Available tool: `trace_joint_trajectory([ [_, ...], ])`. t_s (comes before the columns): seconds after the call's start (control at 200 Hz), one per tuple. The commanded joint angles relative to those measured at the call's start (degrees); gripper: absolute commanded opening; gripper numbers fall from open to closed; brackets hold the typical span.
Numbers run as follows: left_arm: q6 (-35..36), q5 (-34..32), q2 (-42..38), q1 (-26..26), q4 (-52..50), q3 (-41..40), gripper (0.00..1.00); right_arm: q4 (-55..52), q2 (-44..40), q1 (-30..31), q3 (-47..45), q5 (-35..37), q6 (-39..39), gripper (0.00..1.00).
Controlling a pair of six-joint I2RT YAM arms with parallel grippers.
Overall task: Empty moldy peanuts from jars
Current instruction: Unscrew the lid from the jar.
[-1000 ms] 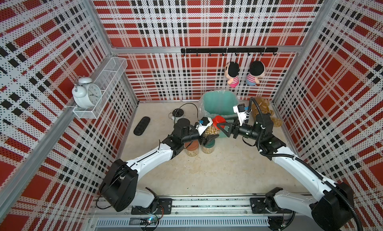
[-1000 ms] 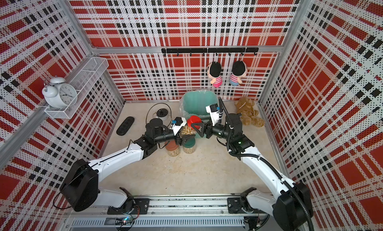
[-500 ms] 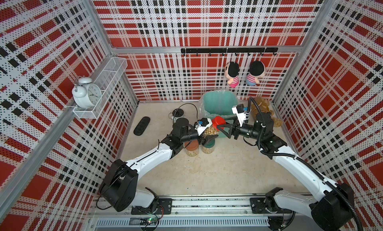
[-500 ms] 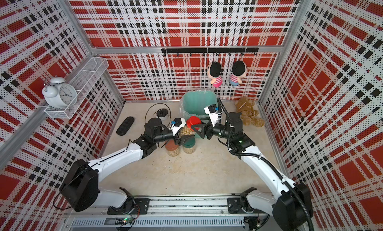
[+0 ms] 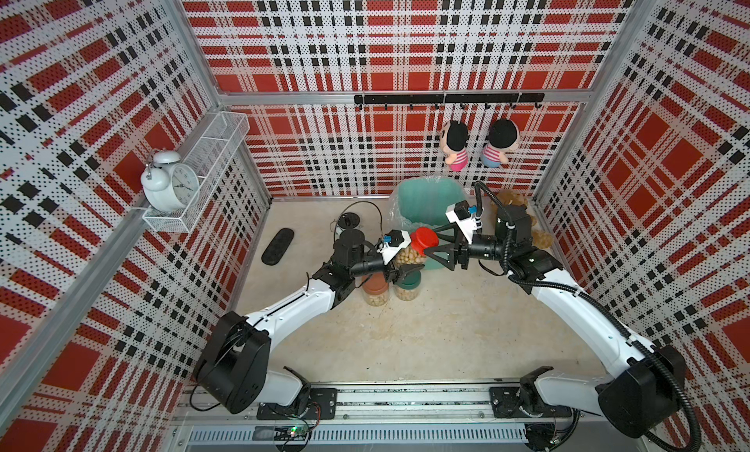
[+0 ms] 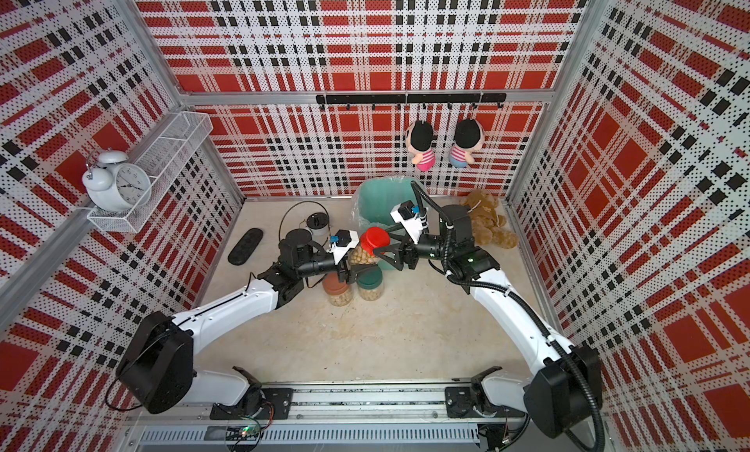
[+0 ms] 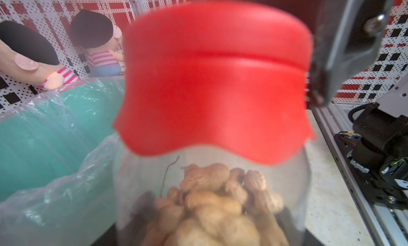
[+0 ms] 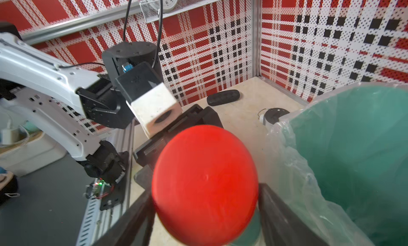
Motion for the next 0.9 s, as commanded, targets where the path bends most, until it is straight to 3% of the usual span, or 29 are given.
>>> trace_joint_trajectory([
  [0.0, 0.16, 1.02, -0.52, -0.50, 1.11, -0.51, 0.00, 3.36, -0.71, -0.22, 0.32, -0.35, 0.69, 0.94],
  [0.04, 0.12, 0.31, -0.50, -0.45, 1.22, -0.55, 0.00, 6.41, -1.44, -0.26, -0.85, 1.06, 3.79, 1.00],
  [0.15, -0.80, -0.75, -0.55, -0.34, 2.39, -0.85, 0.00, 14.27, -3.57, -0.25, -4.33, 4.42, 11.51, 1.00],
  [0.431, -3.60, -2.82, -0.90, -0.04, 6.61, -2.19, 0.00, 22.79, -7.84, 0.62, -11.35, 16.03, 25.26, 1.00],
  [0.631, -4.37, -3.30, -0.62, -0.23, 7.86, -2.54, 0.00, 24.48, -8.94, 4.95, -14.19, 25.08, 27.92, 1.00],
  [0.897, -4.64, -3.53, -0.20, -0.53, 7.99, -2.50, 0.00, 26.65, -6.84, 8.02, -14.86, 27.65, 29.10, 1.00],
])
